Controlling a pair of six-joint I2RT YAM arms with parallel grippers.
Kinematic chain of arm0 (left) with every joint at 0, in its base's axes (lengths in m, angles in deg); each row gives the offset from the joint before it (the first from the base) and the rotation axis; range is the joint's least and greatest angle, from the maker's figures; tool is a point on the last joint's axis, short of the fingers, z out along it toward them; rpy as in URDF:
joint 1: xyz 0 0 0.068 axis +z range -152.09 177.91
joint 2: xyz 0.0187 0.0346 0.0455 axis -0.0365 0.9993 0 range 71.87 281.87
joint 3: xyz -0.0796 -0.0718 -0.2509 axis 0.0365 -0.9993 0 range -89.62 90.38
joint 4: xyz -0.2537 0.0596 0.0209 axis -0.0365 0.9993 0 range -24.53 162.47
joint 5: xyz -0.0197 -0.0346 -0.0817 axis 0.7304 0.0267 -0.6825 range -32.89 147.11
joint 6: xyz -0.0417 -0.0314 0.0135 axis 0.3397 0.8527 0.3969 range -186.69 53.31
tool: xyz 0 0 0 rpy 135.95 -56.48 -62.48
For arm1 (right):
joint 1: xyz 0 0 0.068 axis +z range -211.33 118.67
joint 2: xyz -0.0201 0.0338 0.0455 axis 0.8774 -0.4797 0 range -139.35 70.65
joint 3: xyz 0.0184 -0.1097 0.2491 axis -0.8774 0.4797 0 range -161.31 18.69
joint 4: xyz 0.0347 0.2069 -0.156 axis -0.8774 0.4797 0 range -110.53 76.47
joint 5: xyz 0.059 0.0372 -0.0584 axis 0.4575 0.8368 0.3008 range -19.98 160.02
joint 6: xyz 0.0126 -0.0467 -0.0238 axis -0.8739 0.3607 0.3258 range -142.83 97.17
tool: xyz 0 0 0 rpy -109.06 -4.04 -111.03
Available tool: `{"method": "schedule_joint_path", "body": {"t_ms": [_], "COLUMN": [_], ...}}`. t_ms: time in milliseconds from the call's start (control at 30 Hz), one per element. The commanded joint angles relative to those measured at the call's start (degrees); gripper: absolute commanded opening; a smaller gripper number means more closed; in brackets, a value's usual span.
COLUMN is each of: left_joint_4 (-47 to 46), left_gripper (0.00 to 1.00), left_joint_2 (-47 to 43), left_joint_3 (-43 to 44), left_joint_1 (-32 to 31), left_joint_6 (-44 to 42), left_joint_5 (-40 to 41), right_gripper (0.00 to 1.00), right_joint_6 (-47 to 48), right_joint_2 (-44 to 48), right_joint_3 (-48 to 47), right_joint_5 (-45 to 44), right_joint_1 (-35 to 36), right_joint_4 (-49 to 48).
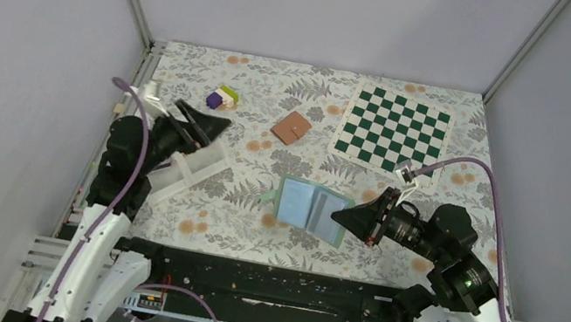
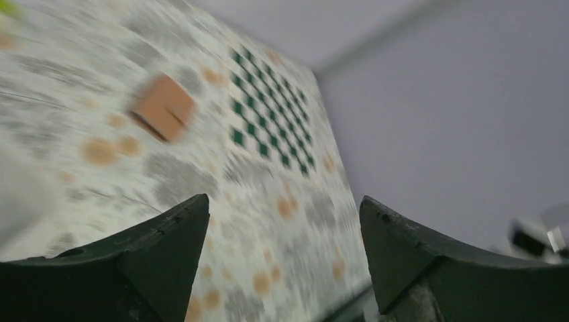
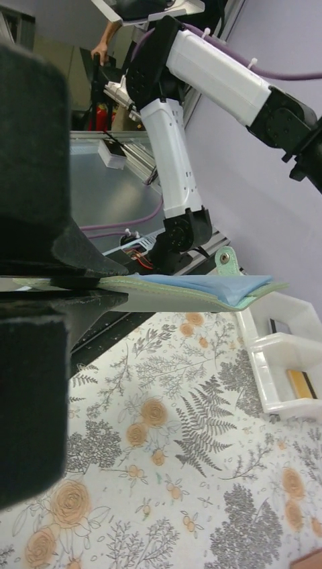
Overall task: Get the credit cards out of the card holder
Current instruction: Remove the credit card from the card holder.
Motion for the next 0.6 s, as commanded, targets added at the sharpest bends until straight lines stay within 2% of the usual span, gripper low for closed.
{"method": "schedule_joint_path", "body": {"t_ms": [0, 133, 300, 433, 567], "left_joint_4": [-6.60, -12.93, -13.81, -18.63, -22.56], "left_gripper": [0.83, 0.89, 0.90, 0.91, 0.89], "left_joint_2": [-2.50, -2.88, 2.08, 5.50, 8.52], "left_joint_3": [-0.40, -3.05, -3.95, -5.70, -7.20], "left_joint_1": [-11.42, -22.21, -32.88, -38.41, -40.12], "left_joint_6": [-10.08, -11.08, -14.41, -14.29, -13.25], "left_joint_5": [-21.40, -22.29, -22.46, -22.31, -21.56], "right_gripper": [0.00, 0.00, 0.00, 0.00, 0.00], "right_joint_6": [-2.39, -3.74, -5.94, -7.37, -10.14], "right_joint_2": [0.50, 0.17, 1.01, 1.13, 0.92], "right_joint_3": [-0.81, -1.53, -0.90, -0.17, 1.43], "right_joint_5": [-0.50, 0.19, 1.19, 1.76, 3.20], "right_joint_1": [-0.35, -0.35, -0.36, -0.38, -0.41], "right_joint_4": [-0.02, -0.12, -2.87, -4.72, -7.91]}}
